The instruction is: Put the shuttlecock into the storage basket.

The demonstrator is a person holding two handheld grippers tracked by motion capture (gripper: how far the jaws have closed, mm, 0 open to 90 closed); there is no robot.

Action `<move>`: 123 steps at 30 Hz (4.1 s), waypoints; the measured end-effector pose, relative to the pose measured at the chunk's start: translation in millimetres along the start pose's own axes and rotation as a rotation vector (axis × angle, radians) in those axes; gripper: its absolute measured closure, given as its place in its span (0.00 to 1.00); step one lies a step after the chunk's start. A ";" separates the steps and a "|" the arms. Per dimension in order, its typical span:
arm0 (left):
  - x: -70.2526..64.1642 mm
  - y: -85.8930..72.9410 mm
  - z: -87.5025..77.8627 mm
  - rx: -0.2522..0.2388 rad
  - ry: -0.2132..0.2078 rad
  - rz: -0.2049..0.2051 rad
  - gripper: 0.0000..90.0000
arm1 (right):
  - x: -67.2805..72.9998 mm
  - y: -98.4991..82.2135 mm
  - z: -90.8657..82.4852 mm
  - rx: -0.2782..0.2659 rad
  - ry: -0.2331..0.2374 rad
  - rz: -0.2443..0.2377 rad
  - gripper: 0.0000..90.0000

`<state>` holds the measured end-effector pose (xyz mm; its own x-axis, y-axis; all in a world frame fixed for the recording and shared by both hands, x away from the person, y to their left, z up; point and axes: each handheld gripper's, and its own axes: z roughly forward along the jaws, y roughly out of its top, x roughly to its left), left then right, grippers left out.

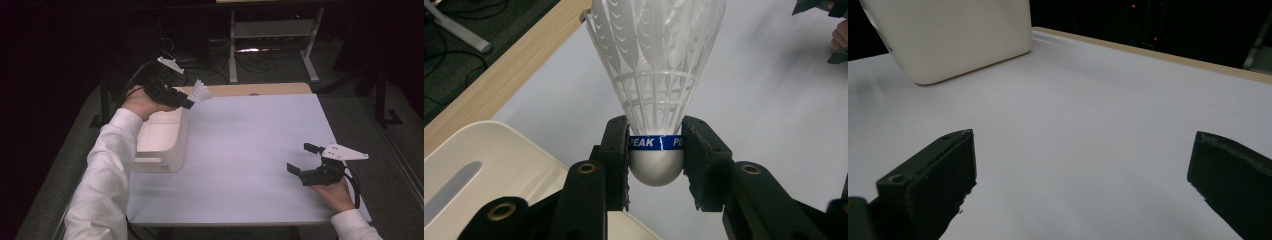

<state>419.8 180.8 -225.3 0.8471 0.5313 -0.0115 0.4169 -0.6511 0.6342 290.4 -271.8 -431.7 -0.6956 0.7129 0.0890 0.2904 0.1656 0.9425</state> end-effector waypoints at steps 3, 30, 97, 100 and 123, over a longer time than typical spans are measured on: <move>0.4 -3.4 -6.6 -0.006 0.010 -0.007 0.71 | 0.2 -0.1 0.1 0.000 0.000 0.001 0.00; -8.0 -35.4 -34.2 -0.016 0.047 -0.024 0.71 | 0.6 0.1 0.4 -0.002 -0.001 -0.007 0.00; 7.6 -128.5 -27.0 -0.099 -0.007 -0.183 0.41 | 1.2 -0.2 0.5 0.010 -0.007 -0.010 0.00; 4.4 -126.9 -27.2 -0.117 0.005 -0.170 0.28 | 1.4 -0.1 0.3 0.007 -0.006 -0.011 0.00; -0.8 -141.6 -48.7 -0.305 0.085 -0.177 0.00 | 3.1 0.4 -0.1 0.011 -0.010 -0.015 0.00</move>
<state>344.1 299.0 -277.4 0.7348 0.6728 -0.0862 0.4270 -0.3601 0.8295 288.3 -269.6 -431.1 -0.6931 0.7173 0.0715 0.2873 0.1840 0.9400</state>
